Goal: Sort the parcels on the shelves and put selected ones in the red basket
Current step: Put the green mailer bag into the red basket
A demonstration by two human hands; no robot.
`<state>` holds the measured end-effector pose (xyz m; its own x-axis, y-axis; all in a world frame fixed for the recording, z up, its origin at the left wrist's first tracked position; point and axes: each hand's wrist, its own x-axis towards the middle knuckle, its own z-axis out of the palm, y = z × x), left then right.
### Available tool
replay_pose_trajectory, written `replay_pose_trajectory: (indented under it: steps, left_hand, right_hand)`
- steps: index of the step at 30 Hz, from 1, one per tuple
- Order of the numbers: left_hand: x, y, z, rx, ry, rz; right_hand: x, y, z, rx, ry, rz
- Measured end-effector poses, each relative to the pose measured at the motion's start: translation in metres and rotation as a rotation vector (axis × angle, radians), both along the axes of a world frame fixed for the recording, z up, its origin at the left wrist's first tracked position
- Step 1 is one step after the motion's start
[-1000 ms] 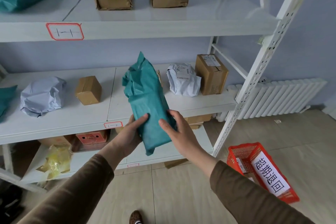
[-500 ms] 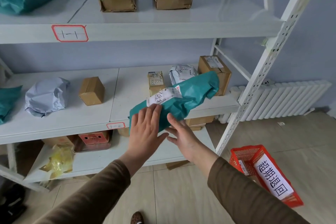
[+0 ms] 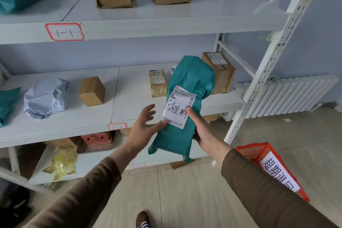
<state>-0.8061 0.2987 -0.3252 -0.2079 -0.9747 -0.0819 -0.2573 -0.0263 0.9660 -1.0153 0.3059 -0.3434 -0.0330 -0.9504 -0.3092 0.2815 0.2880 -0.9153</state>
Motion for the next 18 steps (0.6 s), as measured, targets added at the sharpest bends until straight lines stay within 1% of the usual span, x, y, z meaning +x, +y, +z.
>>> replay_pose_trajectory:
  steps: [2, 4, 7, 11, 15, 18]
  left_hand:
    - [0.004, -0.006, -0.007, 0.225, 0.136, -0.078]
    - [0.006, -0.008, -0.017, 0.324, 0.2, -0.127]
    - [-0.004, -0.006, -0.021, 0.346, 0.257, -0.147]
    - [-0.025, -0.002, -0.02, 0.345, 0.359, -0.122]
    - [-0.049, 0.0, -0.027, 0.356, 0.378, -0.088]
    - [-0.076, 0.005, -0.035, 0.386, 0.352, -0.126]
  right_hand:
    - [0.001, 0.0, 0.004, 0.01, 0.027, 0.015]
    - [0.002, 0.001, 0.009, 0.005, 0.063, 0.026]
    - [-0.001, 0.003, 0.011, 0.006, 0.113, 0.012]
    - [-0.014, 0.016, 0.01, 0.002, 0.088, -0.003]
    - [-0.032, 0.038, -0.002, 0.016, 0.125, -0.007]
    - [-0.054, 0.058, -0.013, 0.021, 0.133, -0.042]
